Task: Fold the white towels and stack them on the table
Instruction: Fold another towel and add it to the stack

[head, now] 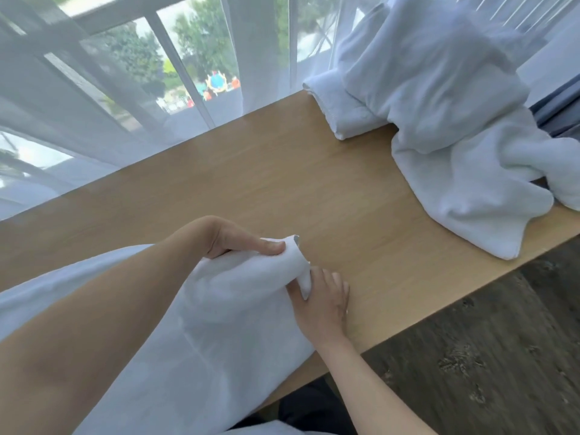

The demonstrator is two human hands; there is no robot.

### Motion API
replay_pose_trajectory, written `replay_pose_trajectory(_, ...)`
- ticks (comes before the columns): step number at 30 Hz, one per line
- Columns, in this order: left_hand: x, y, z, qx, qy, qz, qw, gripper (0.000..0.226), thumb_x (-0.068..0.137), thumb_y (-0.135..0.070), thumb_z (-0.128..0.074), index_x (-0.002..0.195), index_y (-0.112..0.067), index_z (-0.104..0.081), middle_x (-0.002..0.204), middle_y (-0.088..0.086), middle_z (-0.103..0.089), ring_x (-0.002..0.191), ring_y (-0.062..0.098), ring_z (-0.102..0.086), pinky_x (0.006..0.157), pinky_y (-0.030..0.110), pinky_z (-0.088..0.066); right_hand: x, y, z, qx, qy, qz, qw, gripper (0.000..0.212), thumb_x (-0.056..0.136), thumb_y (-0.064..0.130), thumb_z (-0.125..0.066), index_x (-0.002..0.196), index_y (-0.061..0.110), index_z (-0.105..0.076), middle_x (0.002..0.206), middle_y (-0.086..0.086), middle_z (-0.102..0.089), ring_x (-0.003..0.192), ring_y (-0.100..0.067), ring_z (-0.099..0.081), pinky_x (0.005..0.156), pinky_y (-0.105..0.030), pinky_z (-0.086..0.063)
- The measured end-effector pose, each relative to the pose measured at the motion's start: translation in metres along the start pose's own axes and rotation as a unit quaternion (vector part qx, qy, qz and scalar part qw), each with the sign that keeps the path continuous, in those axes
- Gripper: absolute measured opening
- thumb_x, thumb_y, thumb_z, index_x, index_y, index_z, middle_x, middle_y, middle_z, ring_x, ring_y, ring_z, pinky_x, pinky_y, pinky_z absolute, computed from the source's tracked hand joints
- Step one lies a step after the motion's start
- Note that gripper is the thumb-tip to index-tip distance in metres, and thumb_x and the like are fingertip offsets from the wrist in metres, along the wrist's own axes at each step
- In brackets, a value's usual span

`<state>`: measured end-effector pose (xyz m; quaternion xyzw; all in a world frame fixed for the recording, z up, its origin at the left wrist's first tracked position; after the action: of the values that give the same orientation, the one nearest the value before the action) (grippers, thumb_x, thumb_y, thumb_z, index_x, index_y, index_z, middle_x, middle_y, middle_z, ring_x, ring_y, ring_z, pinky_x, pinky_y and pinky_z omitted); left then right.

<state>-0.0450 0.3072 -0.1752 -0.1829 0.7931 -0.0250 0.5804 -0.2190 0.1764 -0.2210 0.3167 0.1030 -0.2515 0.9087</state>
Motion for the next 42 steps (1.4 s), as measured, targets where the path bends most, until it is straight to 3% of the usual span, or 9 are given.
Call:
replay_pose_trajectory(8, -0.014, -0.016, 0.025, 0.018, -0.114, -0.034, 0.993, 0.085, 0.037, -0.074, -0.09, 0.098, -0.017, -0.08, 0.107, 0.006, -0.077, 0.098, 0.024, -0.074, 0.076, 0.033, -0.059, -0.003, -0.019, 0.013, 0.074, 0.025, -0.005, 0.997, 0.054, 0.093, 0.069, -0.035, 0.085, 0.019, -0.053, 0.07, 0.007, -0.056, 0.063, -0.014, -0.055, 0.06, -0.03, -0.044)
replay_pose_trajectory(11, -0.026, -0.037, 0.058, 0.096, -0.453, -0.158, 0.872, 0.069, 0.042, -0.076, -0.085, 0.088, -0.027, -0.068, 0.088, -0.013, -0.07, 0.086, 0.016, -0.07, 0.065, 0.028, -0.055, -0.008, -0.035, 0.02, 0.036, -0.005, -0.049, 0.998, 0.051, 0.094, 0.071, -0.035, 0.081, 0.023, -0.048, 0.067, 0.01, -0.054, 0.059, -0.011, -0.053, 0.057, -0.033, -0.048)
replay_pose_trajectory(13, -0.018, -0.052, 0.057, 0.172, -0.535, -0.228, 0.795, 0.062, 0.059, -0.063, -0.086, 0.11, -0.036, -0.061, 0.109, -0.011, -0.065, 0.107, 0.02, -0.061, 0.084, 0.033, -0.048, -0.005, -0.038, 0.025, 0.015, -0.027, -0.065, 0.997, 0.049, 0.094, 0.072, -0.031, 0.082, 0.026, -0.045, 0.069, 0.012, -0.051, 0.059, -0.006, -0.05, 0.056, -0.031, -0.044)
replay_pose_trajectory(17, 0.014, -0.048, 0.043, 0.204, -0.597, -0.142, 0.762, 0.088, 0.074, -0.072, -0.071, 0.143, -0.026, -0.042, 0.144, 0.001, -0.05, 0.135, 0.028, -0.042, 0.111, 0.044, -0.027, 0.007, -0.037, 0.027, -0.016, -0.024, -0.073, 0.997, 0.047, 0.096, 0.07, -0.024, 0.084, 0.028, -0.042, 0.07, 0.011, -0.048, 0.059, -0.005, -0.048, 0.059, -0.029, -0.043)
replay_pose_trajectory(23, 0.018, -0.043, 0.054, 0.185, -0.583, -0.046, 0.789, 0.078, 0.064, -0.081, -0.07, 0.106, -0.018, -0.055, 0.099, -0.006, -0.061, 0.104, 0.026, -0.059, 0.088, 0.039, -0.037, 0.003, -0.038, 0.029, -0.01, -0.017, -0.069, 0.997, 0.047, 0.094, 0.071, -0.023, 0.08, 0.029, -0.037, 0.063, 0.009, -0.048, 0.052, -0.007, -0.047, 0.05, -0.029, -0.038)
replay_pose_trajectory(26, 0.008, -0.059, 0.064, 0.142, -0.548, -0.085, 0.82, 0.065, 0.055, -0.071, -0.084, 0.073, -0.016, -0.052, 0.076, -0.002, -0.058, 0.074, 0.021, -0.058, 0.059, 0.032, -0.038, 0.005, -0.037, 0.039, -0.014, -0.034, -0.059, 0.998, 0.045, 0.094, 0.07, -0.022, 0.081, 0.03, -0.035, 0.061, 0.009, -0.048, 0.05, -0.007, -0.046, 0.048, -0.026, -0.033)
replay_pose_trajectory(29, 0.007, -0.072, 0.072, 0.107, -0.603, -0.222, 0.759, 0.055, 0.059, -0.053, -0.091, 0.084, -0.016, -0.058, 0.087, -0.002, -0.058, 0.087, 0.024, -0.057, 0.068, 0.034, -0.042, 0.02, -0.037, 0.059, -0.031, -0.098, -0.034, 0.994, 0.04, 0.096, 0.066, -0.026, 0.086, 0.029, -0.036, 0.063, 0.011, -0.048, 0.049, -0.007, -0.047, 0.045, -0.026, -0.035)
replay_pose_trajectory(34, 0.013, -0.069, 0.048, 0.105, -0.664, -0.358, 0.649, 0.087, 0.082, -0.047, -0.076, 0.153, -0.032, -0.028, 0.158, -0.003, -0.031, 0.149, 0.022, -0.024, 0.115, 0.042, -0.017, 0.05, -0.049, 0.073, -0.106, -0.115, -0.064, 0.986, 0.032, 0.1, 0.039, -0.048, 0.125, 0.018, -0.046, 0.113, -0.002, -0.055, 0.095, -0.02, -0.052, 0.081, -0.036, -0.045)
replay_pose_trajectory(42, 0.075, 0.067, -0.051, 0.214, -0.71, -0.109, 0.662, 0.086, 0.093, -0.067, -0.03, 0.162, -0.023, -0.006, 0.17, 0.0, -0.001, 0.156, 0.024, 0.005, 0.125, 0.048, -0.001, 0.034, -0.002, 0.013, -0.178, -0.006, 0.196, 0.964, 0.056, 0.104, 0.041, -0.038, 0.157, 0.026, -0.024, 0.167, -0.007, -0.011, 0.155, -0.026, -0.004, 0.123, -0.055, -0.008)
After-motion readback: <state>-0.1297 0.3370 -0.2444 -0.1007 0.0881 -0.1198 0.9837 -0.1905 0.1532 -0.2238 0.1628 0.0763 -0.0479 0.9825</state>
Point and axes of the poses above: each hand's wrist, its own x-axis towards the middle knuckle, its own z-axis out of the back of the hand, y = z × x, the point moved 3 cm from there along x, towards the middle knuckle
